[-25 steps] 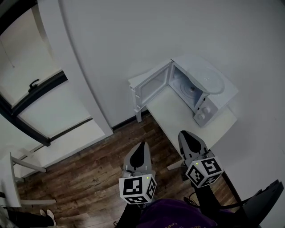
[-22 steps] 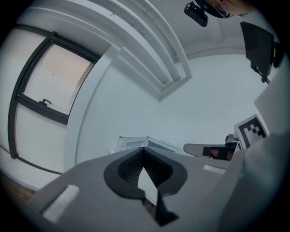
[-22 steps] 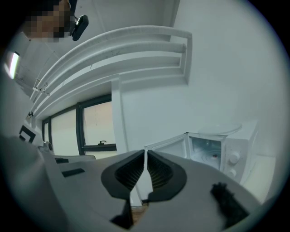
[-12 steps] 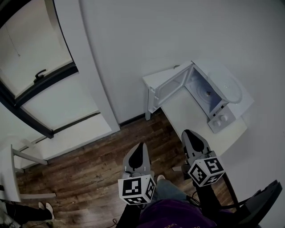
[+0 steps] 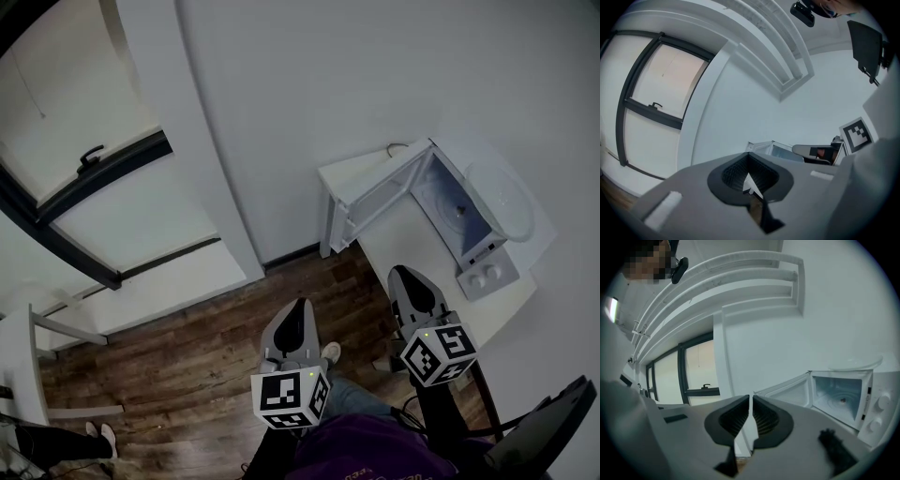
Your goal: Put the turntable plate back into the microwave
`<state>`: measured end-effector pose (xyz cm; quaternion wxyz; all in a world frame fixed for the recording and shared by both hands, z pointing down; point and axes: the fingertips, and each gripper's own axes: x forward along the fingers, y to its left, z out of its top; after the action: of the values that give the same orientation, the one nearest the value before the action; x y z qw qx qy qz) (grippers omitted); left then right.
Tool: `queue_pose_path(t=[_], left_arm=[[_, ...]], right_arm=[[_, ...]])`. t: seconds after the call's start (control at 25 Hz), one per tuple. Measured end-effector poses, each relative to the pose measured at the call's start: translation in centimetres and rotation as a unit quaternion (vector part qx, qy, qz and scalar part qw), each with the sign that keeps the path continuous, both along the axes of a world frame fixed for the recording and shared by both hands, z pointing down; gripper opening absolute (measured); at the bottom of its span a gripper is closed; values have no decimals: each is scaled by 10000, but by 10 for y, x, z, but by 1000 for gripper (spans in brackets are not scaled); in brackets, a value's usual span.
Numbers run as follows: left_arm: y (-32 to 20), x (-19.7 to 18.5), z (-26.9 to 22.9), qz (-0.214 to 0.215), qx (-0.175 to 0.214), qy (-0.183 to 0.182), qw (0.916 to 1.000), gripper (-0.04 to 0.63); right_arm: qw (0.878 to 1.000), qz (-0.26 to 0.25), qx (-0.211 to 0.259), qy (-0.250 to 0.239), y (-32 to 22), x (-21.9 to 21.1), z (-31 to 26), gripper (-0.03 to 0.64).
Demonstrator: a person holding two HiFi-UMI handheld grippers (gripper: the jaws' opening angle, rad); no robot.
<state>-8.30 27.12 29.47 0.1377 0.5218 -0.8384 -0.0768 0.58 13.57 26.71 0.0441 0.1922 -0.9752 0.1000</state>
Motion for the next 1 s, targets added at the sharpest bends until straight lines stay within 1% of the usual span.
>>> queue_pose_path(t=[0.16,0.32,0.72,1.0], left_arm=[[-27,-22,-4,91,-14,-55,9999,8],[-62,-32,-9,327,16,-106,9994,8],[-132,-44,-15,833,-14,-69,9965,8],[-184,-43,-19,1336,42,-94,9910,8]], right_arm=[[9999,83,59,-34,-22,-25,-3,14],[9999,166,22,-25,-48,-38,-3,14],[9982,582,-121,-19,-111,-52,-1,12],[9953,949,-160,-66,-153,-49,-2,14]])
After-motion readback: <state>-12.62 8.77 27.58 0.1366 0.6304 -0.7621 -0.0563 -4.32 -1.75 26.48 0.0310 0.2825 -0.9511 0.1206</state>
